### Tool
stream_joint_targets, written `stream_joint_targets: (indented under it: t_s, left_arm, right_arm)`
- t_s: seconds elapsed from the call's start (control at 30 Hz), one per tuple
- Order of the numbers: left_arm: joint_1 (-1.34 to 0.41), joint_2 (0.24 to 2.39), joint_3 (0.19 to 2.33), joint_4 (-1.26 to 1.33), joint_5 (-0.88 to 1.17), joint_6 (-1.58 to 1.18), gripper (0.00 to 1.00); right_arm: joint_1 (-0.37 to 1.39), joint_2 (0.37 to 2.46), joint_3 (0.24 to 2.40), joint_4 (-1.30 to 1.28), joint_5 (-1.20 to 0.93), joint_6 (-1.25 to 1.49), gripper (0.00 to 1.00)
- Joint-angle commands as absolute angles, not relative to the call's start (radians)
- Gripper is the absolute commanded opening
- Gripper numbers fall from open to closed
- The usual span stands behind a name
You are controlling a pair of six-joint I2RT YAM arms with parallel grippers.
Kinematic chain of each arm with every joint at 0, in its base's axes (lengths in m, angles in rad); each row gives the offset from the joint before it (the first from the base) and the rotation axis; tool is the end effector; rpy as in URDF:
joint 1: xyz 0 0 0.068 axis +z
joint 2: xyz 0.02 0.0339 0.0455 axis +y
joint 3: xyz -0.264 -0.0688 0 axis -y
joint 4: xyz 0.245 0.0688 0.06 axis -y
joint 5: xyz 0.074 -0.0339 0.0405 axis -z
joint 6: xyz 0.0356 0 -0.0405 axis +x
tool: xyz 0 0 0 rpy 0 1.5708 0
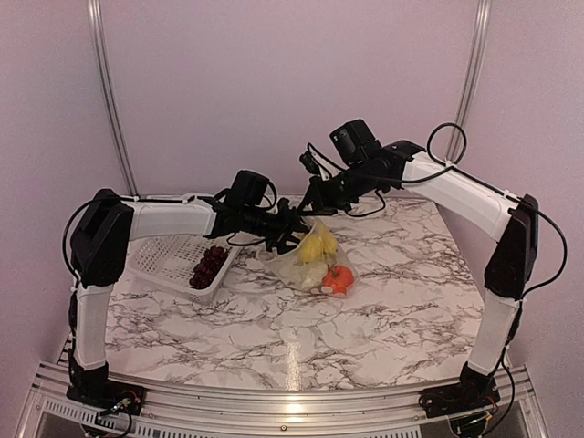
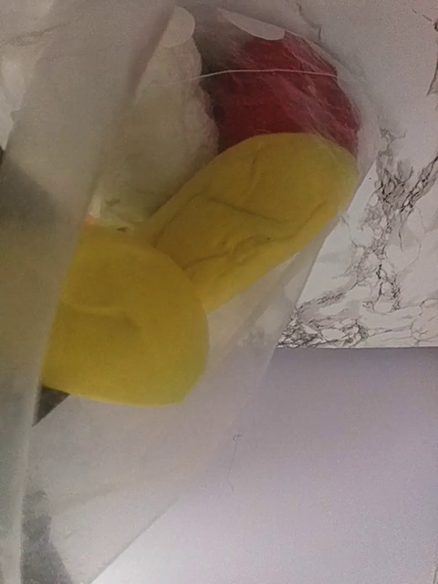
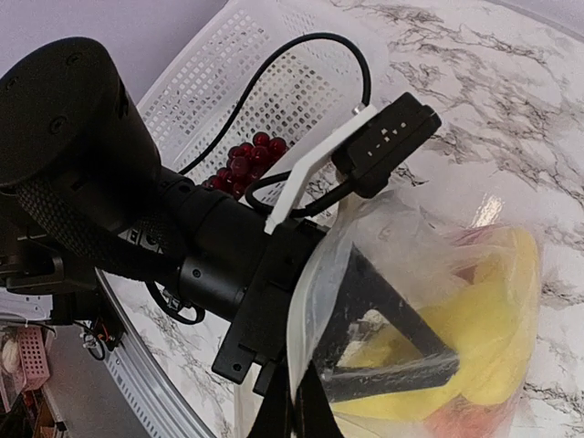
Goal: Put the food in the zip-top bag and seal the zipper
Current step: Place the fake fruit in the zipper food storage bag.
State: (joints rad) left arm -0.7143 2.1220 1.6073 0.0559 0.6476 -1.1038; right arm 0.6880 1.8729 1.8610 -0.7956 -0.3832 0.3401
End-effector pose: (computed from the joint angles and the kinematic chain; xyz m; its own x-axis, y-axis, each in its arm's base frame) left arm 0.3583 -0.3391 0.2247 -0.9821 -0.0911 -0.1651 0.1204 0.3708 -0.9209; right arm 0.3146 0.2759 0.3453 -0.7893 -0.2483 -0.5616 -0.5572 0.6738 0.4853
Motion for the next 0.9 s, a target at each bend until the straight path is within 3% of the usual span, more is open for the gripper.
stream_joint_targets:
  t_s: [0.0, 0.33, 0.4, 0.43, 0.7, 0.87]
  left_arm:
    - [-0.729, 2.126, 1.586, 0.132, 0.477, -1.254, 0.37]
    - [-0.801, 2.134, 1.65, 0.048, 0.239, -1.357, 0.35]
    - [-0.812, 2.157, 1.674, 0.023, 0.276, -1.369, 0.26]
    - [-0.814, 2.165, 1.678, 0.024, 0.297, -1.375, 0.26]
    - [-0.802, 2.105, 1.663, 0.021, 0.305, -1.353, 0.57]
    - [-0.791, 2.038, 1.622, 0.089, 0.289, -1.342, 0.7]
  right_arm:
    - [0.699, 1.822, 1.845, -0.72, -0.417, 0.385, 0.0]
    - [0.694, 1.831, 1.846, -0.705, -0.369, 0.399, 0.0]
    - [0.689, 1.833, 1.846, -0.702, -0.352, 0.398, 0.0]
    - [0.685, 1.832, 1.845, -0.702, -0.343, 0.399, 0.0]
    - [0.62, 1.811, 1.838, -0.688, -0.316, 0.407, 0.0]
    - [0.576, 1.807, 1.837, -0.682, -0.324, 0.407, 0.0]
